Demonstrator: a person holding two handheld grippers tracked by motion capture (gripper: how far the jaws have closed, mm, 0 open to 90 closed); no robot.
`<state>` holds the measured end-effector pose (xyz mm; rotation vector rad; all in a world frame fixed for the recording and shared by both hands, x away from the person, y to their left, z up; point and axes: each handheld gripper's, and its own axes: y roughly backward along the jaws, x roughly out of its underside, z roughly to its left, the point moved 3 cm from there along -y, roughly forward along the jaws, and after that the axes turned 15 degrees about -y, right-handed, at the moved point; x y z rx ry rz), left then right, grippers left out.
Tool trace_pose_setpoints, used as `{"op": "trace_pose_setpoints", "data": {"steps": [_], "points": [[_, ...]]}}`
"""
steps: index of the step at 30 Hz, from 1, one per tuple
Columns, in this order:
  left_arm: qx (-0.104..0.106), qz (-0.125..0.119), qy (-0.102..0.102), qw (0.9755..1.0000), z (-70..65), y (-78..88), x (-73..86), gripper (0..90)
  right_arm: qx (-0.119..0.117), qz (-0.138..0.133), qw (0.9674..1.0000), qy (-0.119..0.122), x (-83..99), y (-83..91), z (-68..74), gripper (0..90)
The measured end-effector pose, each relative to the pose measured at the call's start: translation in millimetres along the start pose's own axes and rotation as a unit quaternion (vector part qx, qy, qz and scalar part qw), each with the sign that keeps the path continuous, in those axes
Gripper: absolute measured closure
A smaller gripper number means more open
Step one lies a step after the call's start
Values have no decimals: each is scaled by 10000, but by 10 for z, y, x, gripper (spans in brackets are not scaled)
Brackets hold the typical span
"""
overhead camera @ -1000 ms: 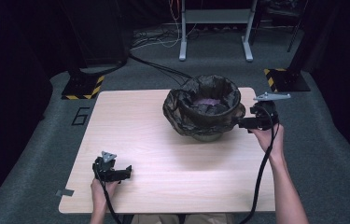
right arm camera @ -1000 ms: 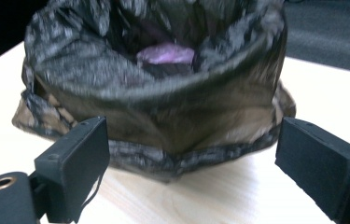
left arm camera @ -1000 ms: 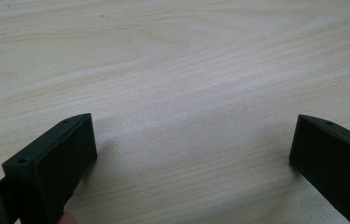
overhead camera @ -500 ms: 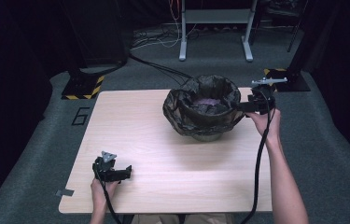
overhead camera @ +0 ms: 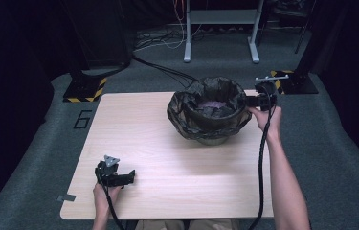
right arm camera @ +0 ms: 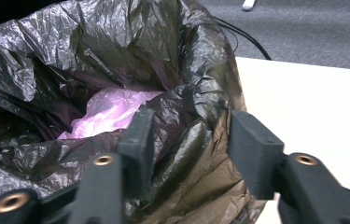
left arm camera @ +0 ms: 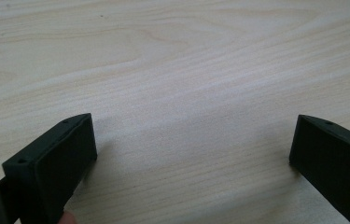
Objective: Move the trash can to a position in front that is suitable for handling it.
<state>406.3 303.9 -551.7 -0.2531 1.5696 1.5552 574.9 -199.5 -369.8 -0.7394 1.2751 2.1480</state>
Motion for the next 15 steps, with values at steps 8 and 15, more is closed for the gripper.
{"op": "trace_pose_setpoints", "data": {"steps": [8, 15], "points": [[2, 0, -2, 10000, 0, 0, 0, 1, -2, 27, 10000, -8, 22, -52, 38, 559], [2, 0, 1, 10000, -1, 0, 0, 1, -91, 65, 9999, 29, 65, -53, 108, 553]]}}
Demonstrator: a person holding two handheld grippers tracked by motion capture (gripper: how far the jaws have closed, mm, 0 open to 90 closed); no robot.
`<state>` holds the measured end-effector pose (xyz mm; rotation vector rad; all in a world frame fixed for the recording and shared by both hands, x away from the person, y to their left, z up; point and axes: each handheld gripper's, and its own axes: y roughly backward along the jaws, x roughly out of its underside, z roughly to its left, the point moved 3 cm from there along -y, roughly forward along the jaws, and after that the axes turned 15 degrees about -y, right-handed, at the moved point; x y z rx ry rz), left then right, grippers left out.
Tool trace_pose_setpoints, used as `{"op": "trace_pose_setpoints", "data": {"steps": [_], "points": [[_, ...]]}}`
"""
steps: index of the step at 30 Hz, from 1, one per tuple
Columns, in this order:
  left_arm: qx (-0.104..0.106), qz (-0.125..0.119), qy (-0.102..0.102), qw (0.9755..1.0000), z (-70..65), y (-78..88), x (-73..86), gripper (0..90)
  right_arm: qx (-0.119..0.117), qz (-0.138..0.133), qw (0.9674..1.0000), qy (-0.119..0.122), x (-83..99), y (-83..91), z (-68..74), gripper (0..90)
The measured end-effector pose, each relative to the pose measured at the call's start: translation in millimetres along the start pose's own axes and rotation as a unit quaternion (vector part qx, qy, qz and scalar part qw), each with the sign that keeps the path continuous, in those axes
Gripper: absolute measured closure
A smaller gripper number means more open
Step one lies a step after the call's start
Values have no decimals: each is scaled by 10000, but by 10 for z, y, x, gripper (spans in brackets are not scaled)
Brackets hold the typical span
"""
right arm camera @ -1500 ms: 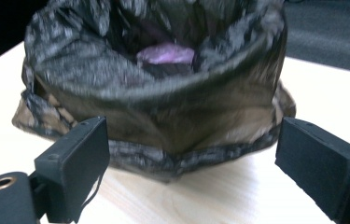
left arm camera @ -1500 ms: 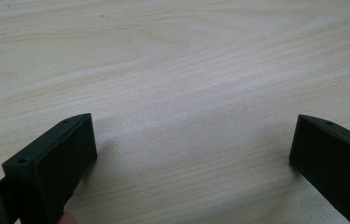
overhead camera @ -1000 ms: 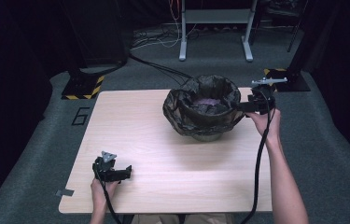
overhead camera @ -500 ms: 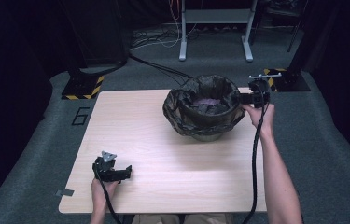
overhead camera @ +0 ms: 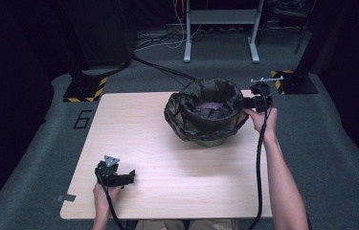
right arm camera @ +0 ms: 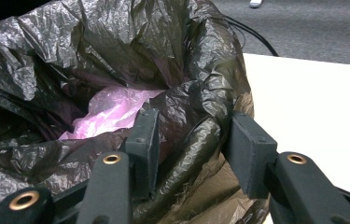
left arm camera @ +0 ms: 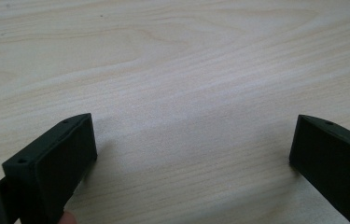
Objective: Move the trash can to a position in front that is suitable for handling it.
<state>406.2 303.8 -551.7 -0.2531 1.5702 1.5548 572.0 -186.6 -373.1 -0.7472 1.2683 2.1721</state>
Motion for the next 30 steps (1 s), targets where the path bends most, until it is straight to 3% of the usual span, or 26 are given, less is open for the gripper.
{"op": "trace_pose_setpoints", "data": {"steps": [17, 30], "points": [[3, -3, 4, 10000, -1, 0, 0, 2, -285, 128, 9993, 196, 228, -40, 414, 545], [2, -1, 1, 10000, -1, 0, 0, 2, -474, 180, 9986, 149, 392, -73, 706, 545]]}}
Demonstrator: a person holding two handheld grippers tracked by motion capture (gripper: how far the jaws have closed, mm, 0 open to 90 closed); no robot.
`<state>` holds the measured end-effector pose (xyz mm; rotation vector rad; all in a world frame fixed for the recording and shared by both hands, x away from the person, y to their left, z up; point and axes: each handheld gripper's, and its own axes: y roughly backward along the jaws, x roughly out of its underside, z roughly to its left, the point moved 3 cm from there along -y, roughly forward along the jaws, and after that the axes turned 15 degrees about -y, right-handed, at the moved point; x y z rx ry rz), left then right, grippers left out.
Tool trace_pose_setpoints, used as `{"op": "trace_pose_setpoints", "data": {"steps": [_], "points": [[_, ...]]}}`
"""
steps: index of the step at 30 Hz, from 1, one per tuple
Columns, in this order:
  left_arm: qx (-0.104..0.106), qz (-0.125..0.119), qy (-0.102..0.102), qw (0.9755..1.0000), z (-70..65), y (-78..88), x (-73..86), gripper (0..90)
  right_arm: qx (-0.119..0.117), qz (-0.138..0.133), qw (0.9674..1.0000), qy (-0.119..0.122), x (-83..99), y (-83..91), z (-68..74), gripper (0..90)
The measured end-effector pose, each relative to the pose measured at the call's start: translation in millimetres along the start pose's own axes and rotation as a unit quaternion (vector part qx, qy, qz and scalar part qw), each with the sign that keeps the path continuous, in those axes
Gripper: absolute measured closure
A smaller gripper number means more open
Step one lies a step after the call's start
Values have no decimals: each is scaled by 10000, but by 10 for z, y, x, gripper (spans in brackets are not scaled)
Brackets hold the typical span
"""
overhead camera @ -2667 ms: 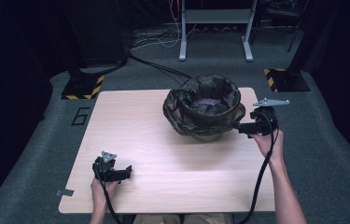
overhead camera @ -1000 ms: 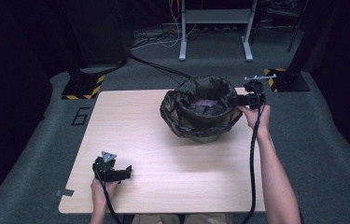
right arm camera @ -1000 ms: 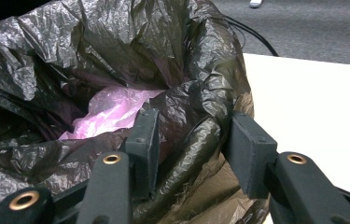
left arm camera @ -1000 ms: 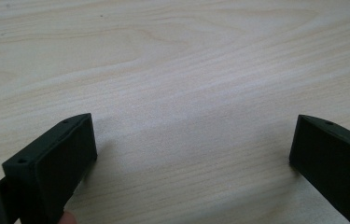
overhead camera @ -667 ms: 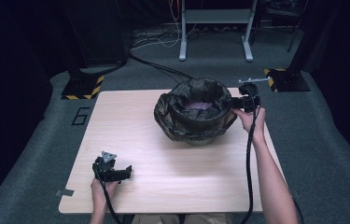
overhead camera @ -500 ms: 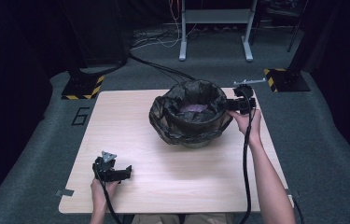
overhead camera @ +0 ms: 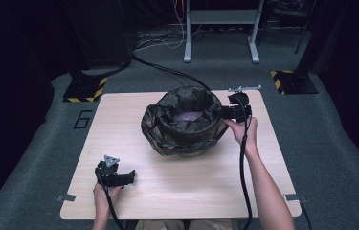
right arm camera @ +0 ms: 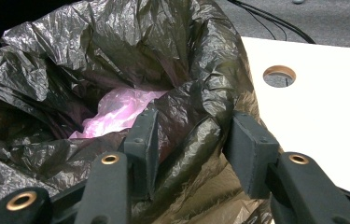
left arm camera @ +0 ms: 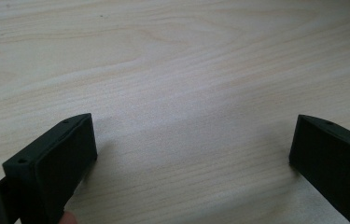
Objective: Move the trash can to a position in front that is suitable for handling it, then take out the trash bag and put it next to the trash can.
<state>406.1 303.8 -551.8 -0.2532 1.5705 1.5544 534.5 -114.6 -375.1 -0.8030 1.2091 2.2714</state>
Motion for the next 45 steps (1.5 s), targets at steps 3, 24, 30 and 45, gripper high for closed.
{"op": "trace_pose_setpoints", "data": {"steps": [3, 24, 30, 45], "points": [[0, -2, 2, 10000, 0, 0, 0, 3, -39, -10, 10000, -23, 32, -13, 55, 544], [-6, -4, -1, 10000, -1, 0, 0, 3, -161, -17, 9998, 109, 202, -117, 400, 500], [8, -11, -12, 10000, -3, -1, -1, 3, -138, -310, 9990, 278, 193, 6, 394, 174], [285, 46, 62, 9996, 54, 45, -30, 4, -31, -417, 9982, 436, 454, 386, -41, 145]]}}
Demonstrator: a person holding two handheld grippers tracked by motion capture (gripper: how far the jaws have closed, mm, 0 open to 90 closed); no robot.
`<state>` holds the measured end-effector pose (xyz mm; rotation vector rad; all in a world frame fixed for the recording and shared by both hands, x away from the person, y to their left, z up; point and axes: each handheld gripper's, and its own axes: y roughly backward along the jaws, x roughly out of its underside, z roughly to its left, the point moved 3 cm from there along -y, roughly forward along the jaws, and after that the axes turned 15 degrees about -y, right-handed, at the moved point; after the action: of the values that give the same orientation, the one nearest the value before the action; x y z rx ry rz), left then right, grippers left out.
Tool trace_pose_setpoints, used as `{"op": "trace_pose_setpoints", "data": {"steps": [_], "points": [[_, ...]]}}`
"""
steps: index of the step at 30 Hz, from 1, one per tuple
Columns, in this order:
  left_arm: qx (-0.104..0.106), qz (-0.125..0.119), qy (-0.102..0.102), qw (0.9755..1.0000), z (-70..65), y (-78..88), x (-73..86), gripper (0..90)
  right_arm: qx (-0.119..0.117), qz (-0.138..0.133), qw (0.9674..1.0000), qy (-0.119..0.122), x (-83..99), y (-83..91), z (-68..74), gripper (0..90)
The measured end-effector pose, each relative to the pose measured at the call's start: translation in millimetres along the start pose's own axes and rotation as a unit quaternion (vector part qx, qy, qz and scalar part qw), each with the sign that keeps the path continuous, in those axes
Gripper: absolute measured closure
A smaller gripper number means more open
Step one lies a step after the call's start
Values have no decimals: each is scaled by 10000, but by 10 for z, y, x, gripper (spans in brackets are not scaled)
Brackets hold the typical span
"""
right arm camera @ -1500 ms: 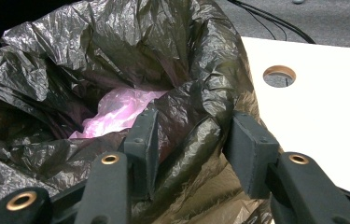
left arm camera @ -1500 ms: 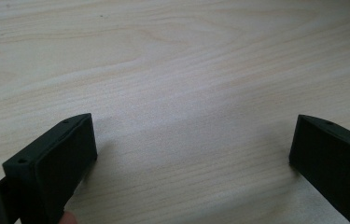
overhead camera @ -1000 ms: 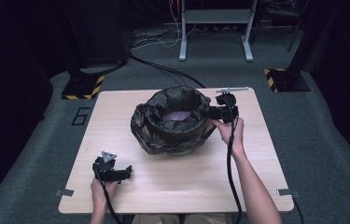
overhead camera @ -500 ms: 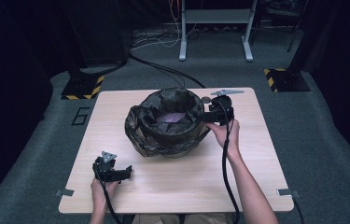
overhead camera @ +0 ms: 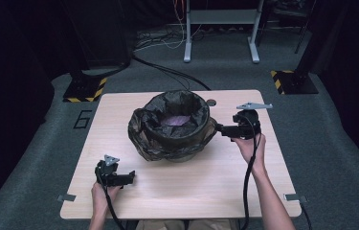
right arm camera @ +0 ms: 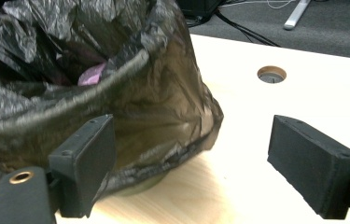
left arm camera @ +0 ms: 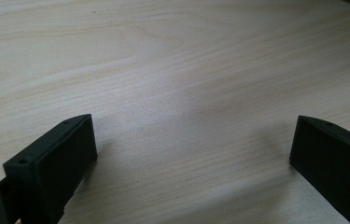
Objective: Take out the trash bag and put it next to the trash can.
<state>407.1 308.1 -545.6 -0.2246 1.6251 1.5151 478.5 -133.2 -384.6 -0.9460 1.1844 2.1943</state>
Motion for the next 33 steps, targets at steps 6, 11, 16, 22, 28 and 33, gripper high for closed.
{"op": "trace_pose_setpoints", "data": {"steps": [6, 11, 16, 22, 28, 33], "points": [[209, -345, 119, 9991, 124, 209, -265, 30, -32, -53, 9999, 93, -41, 75, -12, 147], [374, -525, 102, 9979, 174, 347, -503, 48, -52, -15, 9998, 173, -134, 71, 64, 151], [464, -694, 3, 9965, 227, 484, -784, 53, -98, 59, 9997, 210, -229, 10, 142, 167], [518, -970, -174, 9938, 268, 652, -1160, 59, -112, 110, 9996, 246, -316, -79, 219, 186], [585, -1229, -308, 9902, 286, 738, -1576, 81, -120, 206, 9994, 247, -436, -215, 276, 284], [607, -1336, -486, 9880, 269, 732, -1929, 141, -53, 338, 9991, 269, -539, -338, 334, 401]]}}
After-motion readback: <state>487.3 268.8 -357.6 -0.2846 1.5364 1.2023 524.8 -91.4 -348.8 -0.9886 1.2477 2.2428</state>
